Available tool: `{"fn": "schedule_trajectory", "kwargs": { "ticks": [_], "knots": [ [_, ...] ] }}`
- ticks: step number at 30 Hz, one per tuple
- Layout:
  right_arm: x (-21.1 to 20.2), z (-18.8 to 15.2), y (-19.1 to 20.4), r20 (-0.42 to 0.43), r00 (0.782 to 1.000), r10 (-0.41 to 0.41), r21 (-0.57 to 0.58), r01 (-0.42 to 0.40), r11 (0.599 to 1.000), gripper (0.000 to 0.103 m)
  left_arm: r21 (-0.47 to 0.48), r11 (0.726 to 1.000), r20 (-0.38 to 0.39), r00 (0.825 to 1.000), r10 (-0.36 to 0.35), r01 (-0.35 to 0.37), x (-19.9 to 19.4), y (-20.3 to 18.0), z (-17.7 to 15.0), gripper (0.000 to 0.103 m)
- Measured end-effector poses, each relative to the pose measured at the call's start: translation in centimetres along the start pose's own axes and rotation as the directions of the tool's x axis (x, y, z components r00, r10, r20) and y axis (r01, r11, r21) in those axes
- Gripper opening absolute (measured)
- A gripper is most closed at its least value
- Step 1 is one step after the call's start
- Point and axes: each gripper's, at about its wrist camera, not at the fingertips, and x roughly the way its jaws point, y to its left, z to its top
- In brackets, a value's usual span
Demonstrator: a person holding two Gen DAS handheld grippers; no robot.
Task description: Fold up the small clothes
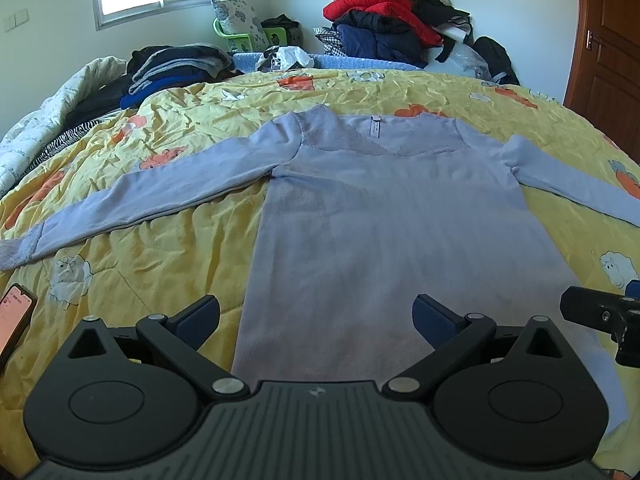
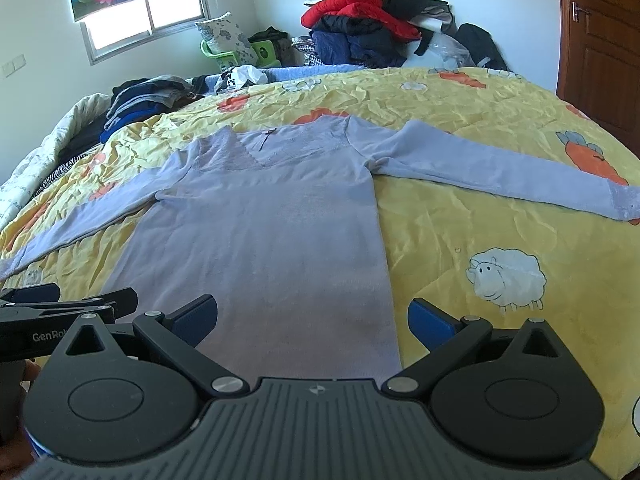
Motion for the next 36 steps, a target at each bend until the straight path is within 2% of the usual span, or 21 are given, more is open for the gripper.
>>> {"fn": "schedule_trajectory", "kwargs": {
  "ticks": [36],
  "knots": [
    [0.09,-0.29,-0.16,0.011,1.0,0.009,-0.003,-0.009,1.0,0.103,-0.004,1.0,-0.008,1.0,-0.005,0.005,-0.13,0.07,-0.21,0.103]
  ]
}}
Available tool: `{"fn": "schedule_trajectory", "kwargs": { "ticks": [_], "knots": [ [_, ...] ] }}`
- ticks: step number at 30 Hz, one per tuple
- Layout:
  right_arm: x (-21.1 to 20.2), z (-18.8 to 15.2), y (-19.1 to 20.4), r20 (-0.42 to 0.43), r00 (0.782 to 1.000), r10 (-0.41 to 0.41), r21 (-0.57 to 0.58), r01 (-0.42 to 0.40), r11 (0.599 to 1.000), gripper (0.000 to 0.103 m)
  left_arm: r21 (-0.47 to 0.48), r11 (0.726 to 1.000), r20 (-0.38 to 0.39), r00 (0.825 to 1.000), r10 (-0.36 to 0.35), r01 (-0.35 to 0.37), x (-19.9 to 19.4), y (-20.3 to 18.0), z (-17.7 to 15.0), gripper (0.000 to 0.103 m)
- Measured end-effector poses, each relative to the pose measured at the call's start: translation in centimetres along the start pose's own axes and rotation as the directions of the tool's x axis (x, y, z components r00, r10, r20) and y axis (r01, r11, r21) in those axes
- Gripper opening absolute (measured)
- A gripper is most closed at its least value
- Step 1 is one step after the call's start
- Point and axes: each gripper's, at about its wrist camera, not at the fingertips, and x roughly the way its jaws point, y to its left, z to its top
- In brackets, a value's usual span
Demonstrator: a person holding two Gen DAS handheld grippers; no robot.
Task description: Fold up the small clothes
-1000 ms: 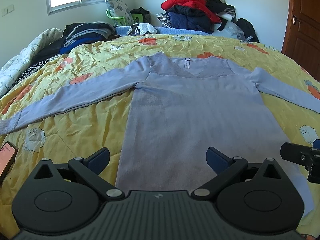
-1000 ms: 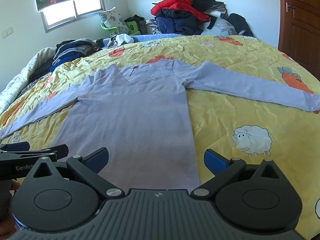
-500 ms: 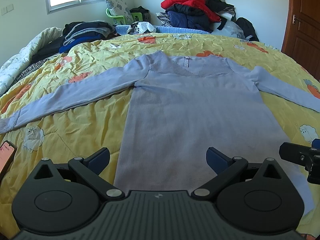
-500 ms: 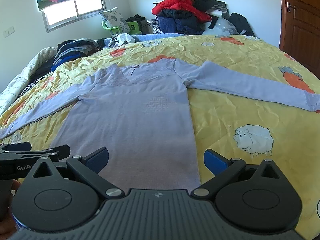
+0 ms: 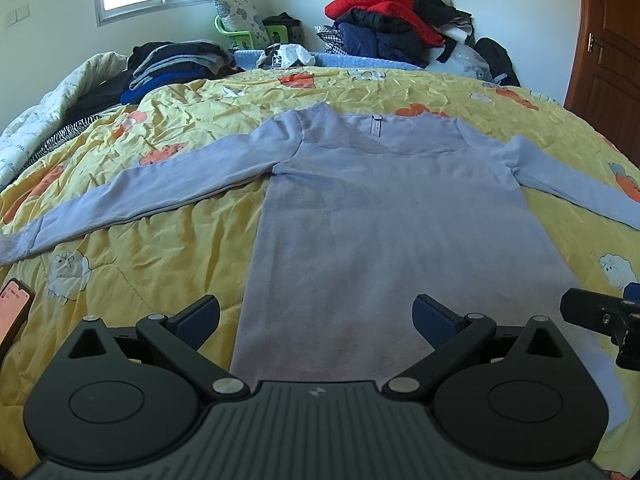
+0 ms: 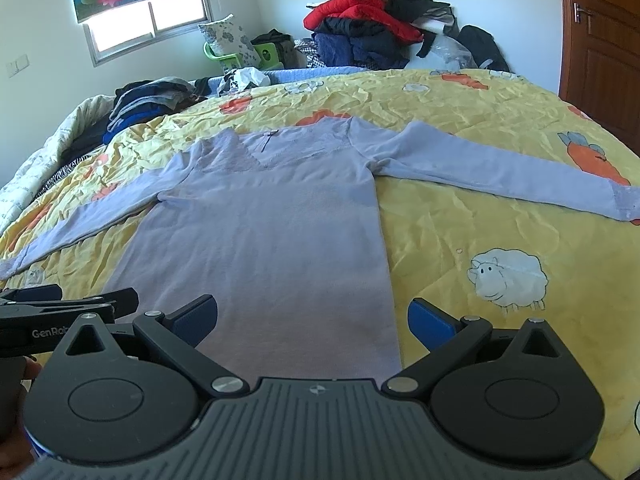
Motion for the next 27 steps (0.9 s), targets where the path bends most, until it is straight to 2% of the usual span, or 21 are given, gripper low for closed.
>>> {"fn": "schedule_trajectory", "kwargs": {
  "ticks": [27],
  "knots": [
    [-0.5,-0.1,-1.2,0.031,0.999,0.026,0.005,-0.026,1.0,0.103,0.026,1.0,-0.011,1.0,0.009,-0.009,0.5,-0.8,0.3,0.103]
  ]
}}
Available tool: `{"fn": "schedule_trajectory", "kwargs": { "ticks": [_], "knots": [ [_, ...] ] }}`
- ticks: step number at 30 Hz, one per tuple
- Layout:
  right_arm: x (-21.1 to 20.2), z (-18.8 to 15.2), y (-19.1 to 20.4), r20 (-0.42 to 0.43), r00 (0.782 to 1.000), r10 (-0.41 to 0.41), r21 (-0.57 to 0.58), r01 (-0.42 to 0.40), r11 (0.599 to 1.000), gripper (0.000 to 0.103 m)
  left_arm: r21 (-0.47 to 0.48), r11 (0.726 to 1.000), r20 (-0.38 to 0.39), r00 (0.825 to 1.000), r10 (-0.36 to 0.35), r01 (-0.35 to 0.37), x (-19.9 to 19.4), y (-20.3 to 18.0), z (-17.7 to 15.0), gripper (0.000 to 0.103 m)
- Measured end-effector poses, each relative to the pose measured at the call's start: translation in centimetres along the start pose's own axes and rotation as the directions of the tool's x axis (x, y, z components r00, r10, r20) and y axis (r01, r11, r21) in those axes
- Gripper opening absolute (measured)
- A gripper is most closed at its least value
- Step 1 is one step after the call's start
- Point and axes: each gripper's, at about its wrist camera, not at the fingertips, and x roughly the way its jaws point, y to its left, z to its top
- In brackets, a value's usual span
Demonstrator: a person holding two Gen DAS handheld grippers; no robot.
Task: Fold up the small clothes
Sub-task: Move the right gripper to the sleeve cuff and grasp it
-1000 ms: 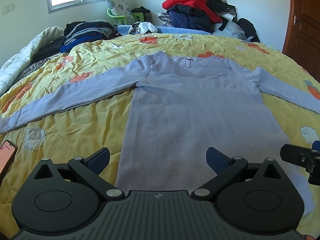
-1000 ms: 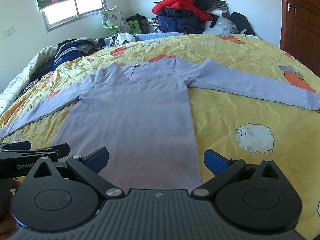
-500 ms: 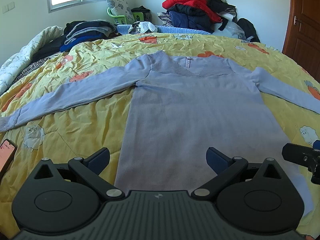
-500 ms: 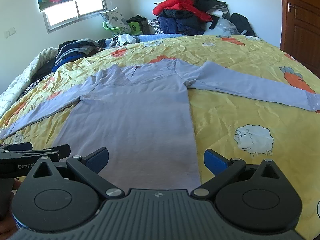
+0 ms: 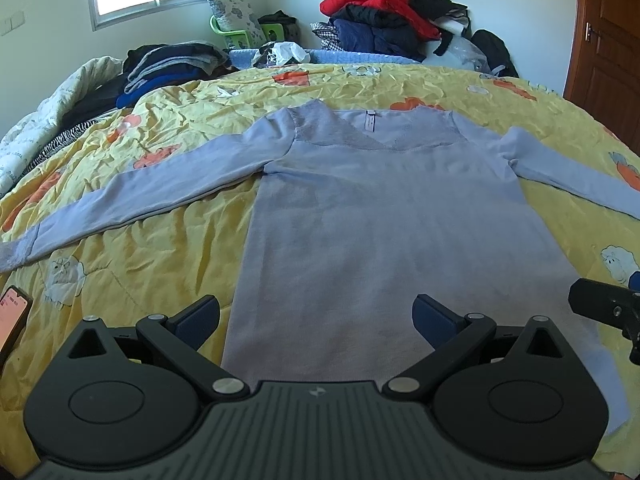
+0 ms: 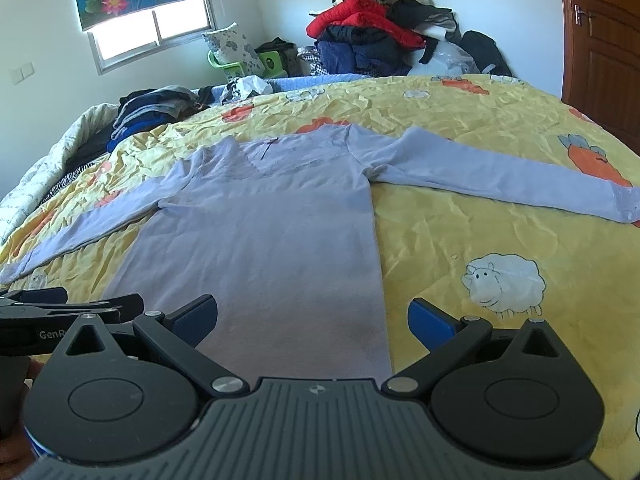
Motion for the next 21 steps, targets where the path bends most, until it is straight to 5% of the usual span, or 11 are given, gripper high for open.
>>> {"fn": "schedule_trajectory", "kwargs": {
  "ticks": [13,21],
  "knots": [
    [-0.4,0.2,-1.0,0.049,0.998,0.042,-0.016,-0.041,0.999,0.103,0.043,0.999,0.005,1.0,-0.007,0.006,0.3,-1.9,0.6,0.103],
    [-0.1,0.4,-4.0,0.084,0.996,-0.033,0.04,0.029,0.999,0.103,0.06,0.998,0.017,1.0,-0.021,0.02,0.2,-2.9,0.9,0.103]
  ]
}}
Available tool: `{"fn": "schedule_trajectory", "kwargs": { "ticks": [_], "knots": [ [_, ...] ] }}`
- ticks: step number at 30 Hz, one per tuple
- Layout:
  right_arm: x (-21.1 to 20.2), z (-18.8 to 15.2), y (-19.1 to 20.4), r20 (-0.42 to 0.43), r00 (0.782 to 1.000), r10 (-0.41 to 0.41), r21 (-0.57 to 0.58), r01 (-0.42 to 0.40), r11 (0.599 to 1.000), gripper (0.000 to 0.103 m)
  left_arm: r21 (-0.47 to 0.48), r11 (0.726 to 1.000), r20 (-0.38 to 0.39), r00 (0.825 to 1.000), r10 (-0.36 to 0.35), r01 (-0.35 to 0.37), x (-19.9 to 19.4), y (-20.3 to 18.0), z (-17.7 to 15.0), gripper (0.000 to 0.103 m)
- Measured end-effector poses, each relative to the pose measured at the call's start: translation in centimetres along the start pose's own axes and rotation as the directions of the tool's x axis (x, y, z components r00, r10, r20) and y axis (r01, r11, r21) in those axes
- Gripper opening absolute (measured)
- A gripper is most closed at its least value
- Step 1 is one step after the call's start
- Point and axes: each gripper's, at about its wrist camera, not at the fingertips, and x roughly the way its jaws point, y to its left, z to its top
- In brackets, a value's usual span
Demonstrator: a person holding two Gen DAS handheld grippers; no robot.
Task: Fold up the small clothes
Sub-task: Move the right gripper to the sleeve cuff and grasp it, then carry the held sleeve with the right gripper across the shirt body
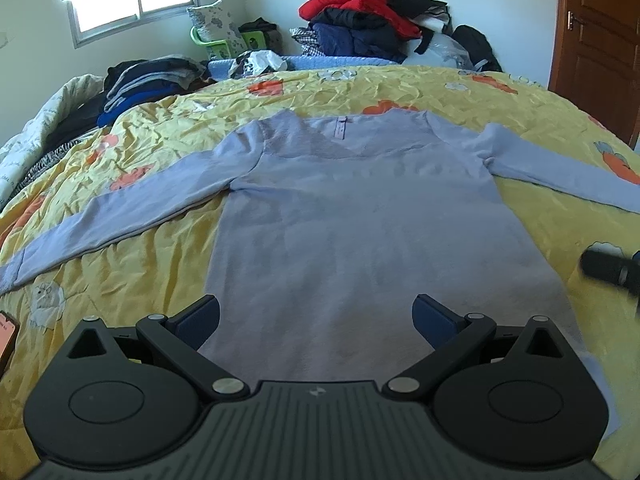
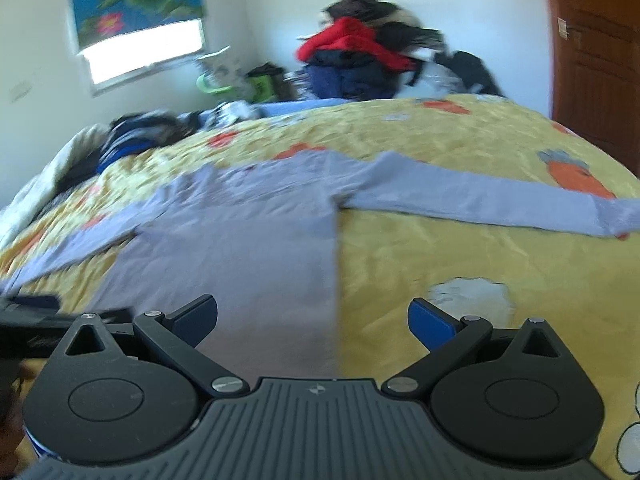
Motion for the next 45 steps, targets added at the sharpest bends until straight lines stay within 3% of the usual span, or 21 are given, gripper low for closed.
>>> {"fn": "schedule_trajectory", "kwargs": {
  "ticks": [4,10,12,17,21,25,29,31,34,37,45],
  "knots": [
    [0.8,0.9,-7.4,0.035,0.999,-0.033,0.231,0.024,0.973,0.102,0.002,1.0,0.007,1.0,-0.002,0.002,0.4,-0.6,0.2,0.103],
    [2.5,1.2,-17.9,0.061,0.991,-0.121,0.523,0.072,0.849,0.095,0.005,1.0,-0.002,1.0,-0.005,0.005,1.2,-1.3,0.2,0.103],
    [3.4,1.0,-20.0,0.061,0.988,-0.142,0.572,0.082,0.816,0.091,0.01,1.0,-0.011,1.0,-0.003,0.004,1.6,-1.4,0.2,0.103],
    [5.3,0.8,-23.6,0.155,0.977,-0.149,0.63,0.018,0.776,0.081,0.011,1.0,-0.035,0.999,0.0,0.001,2.6,-1.5,0.2,0.103],
    [6.9,1.6,-25.8,0.179,0.96,-0.214,0.681,0.036,0.732,0.063,0.016,1.0,-0.045,0.999,0.005,-0.004,3.2,-1.3,0.2,0.103],
    [8.3,1.9,-27.7,0.196,0.932,-0.304,0.747,0.059,0.663,0.043,0.012,1.0,-0.051,0.999,0.014,-0.013,3.7,-0.8,0.3,0.103],
    [9.0,1.8,-29.0,0.206,0.915,-0.348,0.787,0.056,0.614,0.031,-0.007,1.0,-0.046,0.999,0.017,-0.017,4.0,0.0,0.6,0.103],
    [9.4,2.1,-29.0,0.201,0.911,-0.36,0.785,0.07,0.615,0.016,-0.012,1.0,-0.041,0.999,0.024,-0.024,4.1,0.4,0.8,0.103],
    [9.8,2.9,-28.9,0.205,0.904,-0.376,0.784,0.078,0.615,0.012,-0.019,0.999,-0.037,0.999,0.035,-0.035,4.3,1.0,1.0,0.103],
    [9.4,3.6,-27.9,0.233,0.896,-0.378,0.761,0.074,0.645,0.011,-0.025,0.999,-0.036,0.999,0.04,-0.041,4.5,1.4,1.1,0.103],
    [11.5,7.2,-22.5,0.267,0.946,-0.183,0.667,-0.045,0.743,0.011,-0.026,0.998,-0.041,0.998,0.054,-0.055,4.9,2.3,1.2,0.103]
  ]
}}
